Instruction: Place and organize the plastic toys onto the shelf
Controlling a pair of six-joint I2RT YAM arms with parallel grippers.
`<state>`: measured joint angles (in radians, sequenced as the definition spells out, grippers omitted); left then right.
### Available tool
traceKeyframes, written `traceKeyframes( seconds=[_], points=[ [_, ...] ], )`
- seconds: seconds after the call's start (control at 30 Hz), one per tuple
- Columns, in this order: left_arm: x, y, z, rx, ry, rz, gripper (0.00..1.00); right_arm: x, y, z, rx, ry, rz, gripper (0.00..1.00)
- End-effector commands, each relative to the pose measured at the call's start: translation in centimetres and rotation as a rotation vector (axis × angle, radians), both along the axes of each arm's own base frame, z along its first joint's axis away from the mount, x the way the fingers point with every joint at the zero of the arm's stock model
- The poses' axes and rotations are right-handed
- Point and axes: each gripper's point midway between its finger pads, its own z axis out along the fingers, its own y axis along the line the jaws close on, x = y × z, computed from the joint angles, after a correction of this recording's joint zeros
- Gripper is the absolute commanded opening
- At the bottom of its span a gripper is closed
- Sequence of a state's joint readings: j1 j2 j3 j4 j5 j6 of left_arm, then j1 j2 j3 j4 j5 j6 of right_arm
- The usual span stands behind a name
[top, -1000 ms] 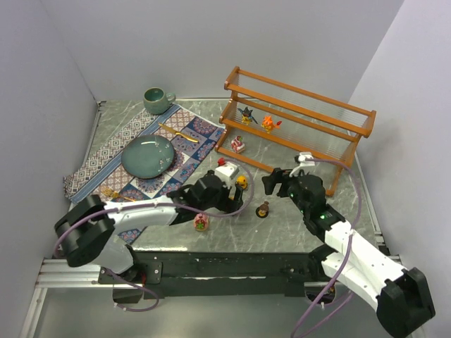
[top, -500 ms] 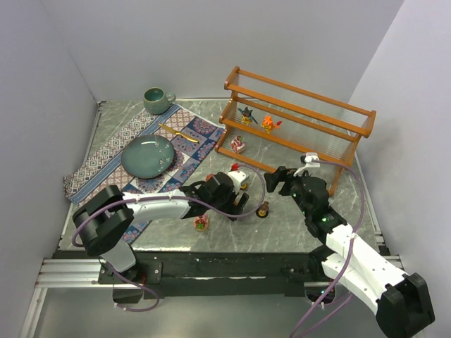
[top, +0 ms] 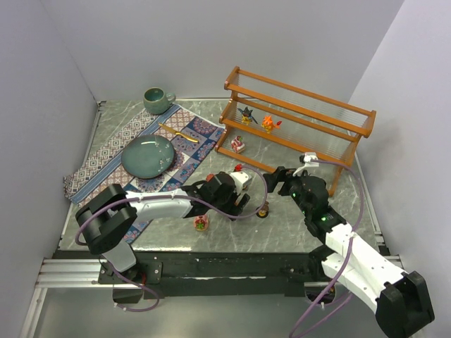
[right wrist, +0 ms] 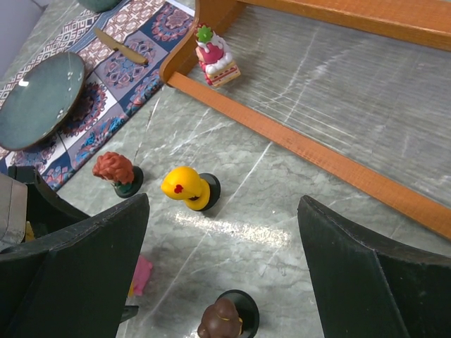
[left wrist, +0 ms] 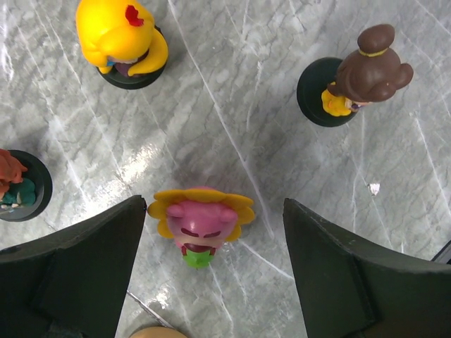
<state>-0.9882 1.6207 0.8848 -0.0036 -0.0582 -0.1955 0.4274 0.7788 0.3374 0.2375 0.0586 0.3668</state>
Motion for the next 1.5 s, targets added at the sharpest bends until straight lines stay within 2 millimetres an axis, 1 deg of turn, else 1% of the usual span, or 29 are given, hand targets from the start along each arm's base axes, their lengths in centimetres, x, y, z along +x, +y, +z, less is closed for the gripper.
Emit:
traceKeyframes(
  seconds=[0.0,0.3,0.6,0.67,0.8,0.83,0.9,0.93,1.27,1.37,1.4,1.47],
  points=[
    [1.2,-1.3,1.6,-0.039,-0.062,0.002,0.83,0.5,0.1,0.9,0.018,-0.04,-0.001,0.93],
    [1.2,-1.2,1.1,-0.045,-0.066,0.004,0.77,0.4,0.0,1.0,0.019,-0.045,-0.005,0.93],
    [1.1,-0.7,0.5,-0.054,-0.089,-0.001,0.76,0.5,0.0,1.0,0.024,-0.045,-0.001,0.93],
    [1.1,-0.4,-0.2,-0.031,-0.09,-0.004,0.77,0.4,0.1,0.9,0.021,-0.042,0.002,0.93],
    [1.2,0.2,-0.7,-0.008,-0.109,-0.005,0.77,0.5,0.2,0.8,0.022,-0.042,0.005,0.93],
    [1.3,0.0,-0.3,-0.022,-0.122,-0.008,0.76,0.5,0.1,0.8,0.021,-0.044,0.004,0.93],
    [1.0,0.1,-0.3,-0.033,-0.126,-0.024,0.76,0.5,0.1,0.9,0.023,-0.047,0.005,0.93],
    [1.1,-0.2,0.0,-0.05,-0.138,-0.028,0.76,0.5,0.3,0.9,0.026,-0.047,0.011,0.93],
    [1.0,-0.2,0.1,-0.075,-0.156,-0.039,0.74,0.5,0.4,0.8,0.025,-0.044,0.019,0.93],
    [1.1,-0.2,0.4,-0.085,-0.163,-0.035,0.77,0.5,0.4,0.6,0.022,-0.039,0.022,0.93],
    [1.1,-0.4,0.8,-0.099,-0.172,-0.034,0.77,0.5,0.4,0.7,0.021,-0.041,0.023,0.93],
    [1.0,-0.2,0.9,-0.108,-0.174,-0.034,0.78,0.5,0.5,0.7,0.021,-0.04,0.025,0.93]
  ],
)
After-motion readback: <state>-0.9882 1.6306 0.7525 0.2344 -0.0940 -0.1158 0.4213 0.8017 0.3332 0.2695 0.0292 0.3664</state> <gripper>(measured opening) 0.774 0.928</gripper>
